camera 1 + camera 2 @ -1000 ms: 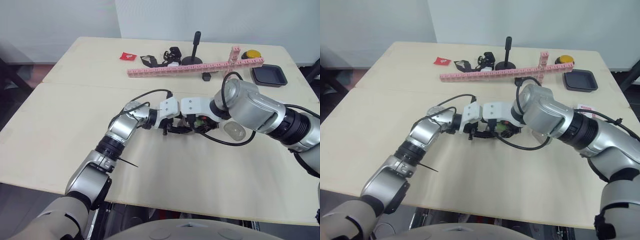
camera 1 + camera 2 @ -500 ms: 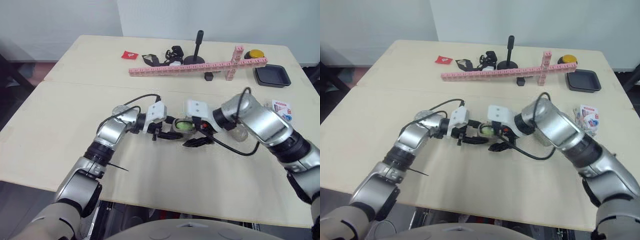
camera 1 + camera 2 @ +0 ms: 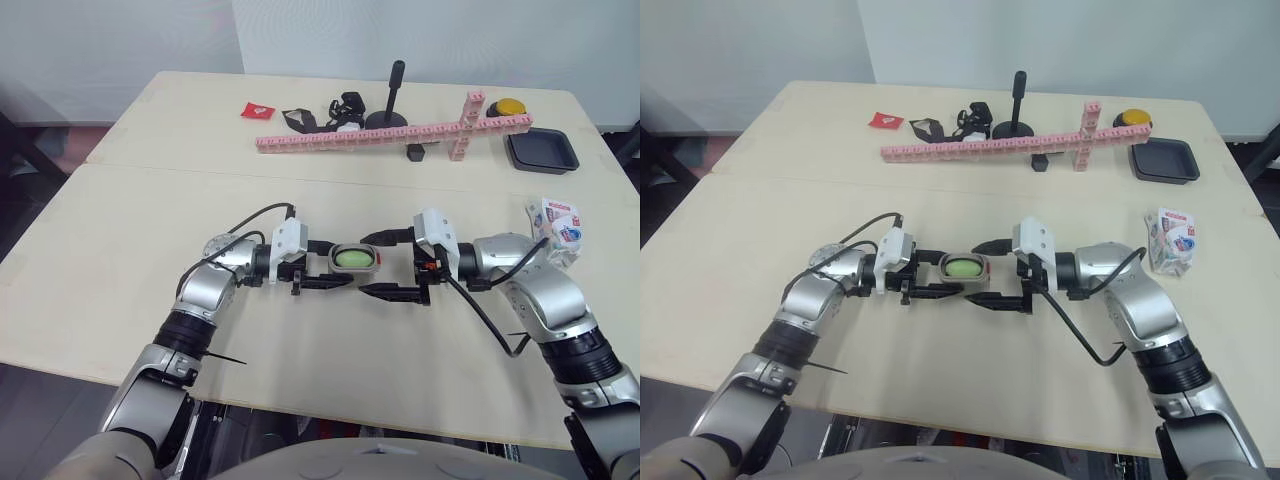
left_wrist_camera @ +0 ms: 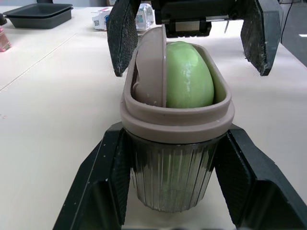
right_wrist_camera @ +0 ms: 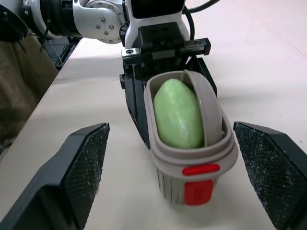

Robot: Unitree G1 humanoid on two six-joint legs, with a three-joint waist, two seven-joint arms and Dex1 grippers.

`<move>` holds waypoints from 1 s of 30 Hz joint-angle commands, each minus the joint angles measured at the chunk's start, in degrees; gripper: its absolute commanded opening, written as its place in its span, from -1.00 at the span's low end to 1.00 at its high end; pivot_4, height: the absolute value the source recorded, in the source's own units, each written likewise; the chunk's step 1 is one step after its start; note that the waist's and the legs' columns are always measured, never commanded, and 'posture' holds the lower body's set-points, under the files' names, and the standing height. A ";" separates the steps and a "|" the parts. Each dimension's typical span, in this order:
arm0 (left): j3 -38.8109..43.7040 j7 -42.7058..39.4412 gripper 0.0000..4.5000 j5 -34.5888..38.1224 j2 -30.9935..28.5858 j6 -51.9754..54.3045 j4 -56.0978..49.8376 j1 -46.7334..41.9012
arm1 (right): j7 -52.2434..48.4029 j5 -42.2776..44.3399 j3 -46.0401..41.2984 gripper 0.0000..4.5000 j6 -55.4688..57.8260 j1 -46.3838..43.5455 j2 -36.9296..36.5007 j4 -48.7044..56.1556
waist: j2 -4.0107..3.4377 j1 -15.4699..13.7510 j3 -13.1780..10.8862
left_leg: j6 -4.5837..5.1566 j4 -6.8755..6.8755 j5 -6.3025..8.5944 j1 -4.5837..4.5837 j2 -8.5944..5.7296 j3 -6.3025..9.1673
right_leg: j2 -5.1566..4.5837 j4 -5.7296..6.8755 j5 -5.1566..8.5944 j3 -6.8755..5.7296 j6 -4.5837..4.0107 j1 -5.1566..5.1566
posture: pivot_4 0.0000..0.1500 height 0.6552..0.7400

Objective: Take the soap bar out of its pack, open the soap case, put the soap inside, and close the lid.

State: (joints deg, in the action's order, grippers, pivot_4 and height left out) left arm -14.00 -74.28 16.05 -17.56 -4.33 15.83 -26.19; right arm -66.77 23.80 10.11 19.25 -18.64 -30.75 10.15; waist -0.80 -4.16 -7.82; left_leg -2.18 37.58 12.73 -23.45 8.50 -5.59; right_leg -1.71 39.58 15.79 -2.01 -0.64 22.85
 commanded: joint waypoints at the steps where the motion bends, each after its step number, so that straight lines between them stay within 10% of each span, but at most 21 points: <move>1: 1.59 0.57 -0.12 2.75 1.11 -0.68 -3.33 0.75 | -0.70 -0.17 -1.58 0.98 -4.33 1.38 -0.29 -0.54 | 0.00 0.05 0.00 | 0.02 0.02 0.00 -0.01 0.00 0.00 | 0.00 0.00 0.05 0.00 -0.09 0.00 | 1.00 0.84; 8: 0.85 0.93 -0.12 2.73 2.14 -1.12 -4.96 1.91 | 1.19 -0.17 -3.66 0.98 -6.95 2.51 -1.17 -1.03 | 0.00 0.65 0.00 | 0.13 0.04 -0.04 -0.01 0.00 0.00 | 0.00 0.03 0.05 -0.01 -0.09 0.00 | 1.00 0.84; 18: 0.98 1.80 -0.12 0.84 1.23 -5.11 -2.54 1.76 | 7.60 3.97 -30.81 0.98 -7.93 23.37 -9.93 5.97 | -0.03 -0.32 0.02 | 0.26 0.07 0.03 -0.09 -0.03 -0.02 | -0.05 -0.11 -0.06 -0.03 0.11 -0.04 | 1.00 0.84; 30: 1.20 0.23 -0.12 1.93 0.48 -3.79 -1.95 1.09 | 14.63 3.54 -54.03 0.98 -16.18 50.78 0.82 2.46 | -0.17 0.36 0.10 | 0.29 0.05 0.03 -0.01 -0.03 -0.03 | -0.07 -0.29 0.08 -0.05 -0.12 -0.19 | 1.00 0.84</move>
State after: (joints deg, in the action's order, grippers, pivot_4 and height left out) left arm -14.18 -73.97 16.10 -17.15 -8.15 14.88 -24.03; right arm -52.47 26.77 -41.06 5.23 31.01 -30.29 12.99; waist -0.97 -3.80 -7.72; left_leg -1.89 37.63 12.76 -23.44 8.46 -5.61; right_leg -1.78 39.27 15.88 -2.07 -0.76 22.62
